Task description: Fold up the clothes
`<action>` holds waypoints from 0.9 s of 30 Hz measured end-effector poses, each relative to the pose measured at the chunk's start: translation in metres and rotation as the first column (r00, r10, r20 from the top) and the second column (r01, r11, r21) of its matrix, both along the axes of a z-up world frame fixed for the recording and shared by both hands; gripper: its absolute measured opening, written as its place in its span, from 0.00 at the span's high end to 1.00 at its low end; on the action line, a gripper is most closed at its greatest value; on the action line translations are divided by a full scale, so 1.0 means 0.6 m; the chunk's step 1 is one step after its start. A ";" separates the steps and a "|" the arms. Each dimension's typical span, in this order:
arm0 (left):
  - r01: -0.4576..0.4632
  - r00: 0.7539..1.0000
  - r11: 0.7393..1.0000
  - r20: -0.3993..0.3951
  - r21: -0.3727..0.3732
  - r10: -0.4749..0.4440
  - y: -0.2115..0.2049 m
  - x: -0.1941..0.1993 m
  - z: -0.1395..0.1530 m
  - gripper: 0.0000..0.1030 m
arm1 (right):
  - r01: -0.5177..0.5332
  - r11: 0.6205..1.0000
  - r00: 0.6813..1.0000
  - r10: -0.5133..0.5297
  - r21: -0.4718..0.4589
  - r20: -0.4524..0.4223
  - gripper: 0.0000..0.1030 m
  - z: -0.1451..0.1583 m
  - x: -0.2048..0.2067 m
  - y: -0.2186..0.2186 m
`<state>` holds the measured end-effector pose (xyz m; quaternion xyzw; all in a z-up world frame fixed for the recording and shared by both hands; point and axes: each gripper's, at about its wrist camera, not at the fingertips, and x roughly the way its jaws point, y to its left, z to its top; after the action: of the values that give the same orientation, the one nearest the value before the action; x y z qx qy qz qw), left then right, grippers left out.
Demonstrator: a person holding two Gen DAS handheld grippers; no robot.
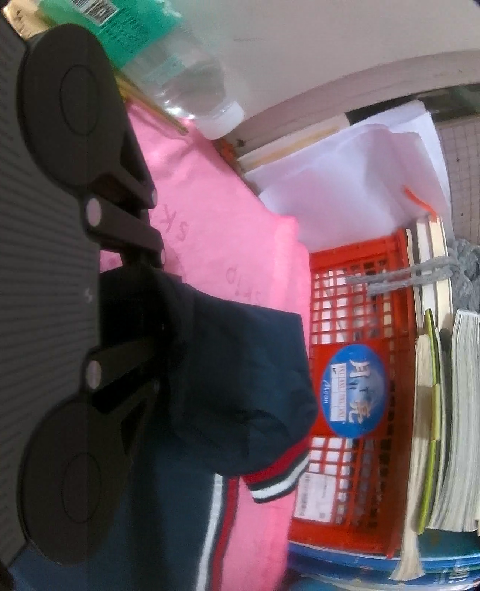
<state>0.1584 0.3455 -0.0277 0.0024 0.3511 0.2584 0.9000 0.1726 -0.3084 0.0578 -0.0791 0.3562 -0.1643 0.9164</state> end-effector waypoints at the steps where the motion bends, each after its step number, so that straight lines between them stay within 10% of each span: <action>1: -0.010 1.000 1.000 -0.009 -0.001 0.010 0.004 0.004 0.003 0.94 | 0.071 0.998 0.997 -0.071 0.004 0.028 0.96 0.014 -0.027 -0.055; 4: -0.076 0.997 0.994 -0.016 -0.079 0.075 0.027 0.017 0.014 0.89 | 0.278 0.960 0.954 -0.279 0.027 0.108 0.90 0.055 -0.109 -0.218; 6: -0.104 0.995 0.987 -0.026 -0.123 0.101 0.036 0.025 0.019 0.89 | 0.291 0.953 0.956 -0.293 0.087 0.016 0.71 0.019 -0.152 -0.280; 10: -0.104 0.994 0.975 0.005 -0.197 0.107 0.025 -0.002 0.048 0.79 | 0.302 0.950 0.951 -0.293 0.084 -0.100 0.43 -0.044 -0.202 -0.271; 17: 0.179 0.974 0.941 0.190 -0.288 -0.127 -0.062 -0.138 0.143 0.76 | -0.009 0.975 0.995 -0.014 0.221 0.104 0.18 -0.023 -0.292 -0.123; 22: 0.485 0.874 0.779 0.222 -0.398 -0.431 -0.181 -0.246 0.140 0.66 | -0.245 0.935 0.967 0.214 0.258 0.141 0.18 -0.034 -0.363 -0.023; 27: 0.556 0.814 0.660 0.170 -0.505 -0.555 -0.268 -0.313 0.091 0.39 | -0.328 0.901 0.945 0.312 0.285 0.102 0.17 -0.076 -0.460 0.048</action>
<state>-0.0295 0.1845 0.0267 -0.1407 0.3904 -0.1363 0.8996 -0.1031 -0.2796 0.0123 0.0073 0.3342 0.0418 0.9415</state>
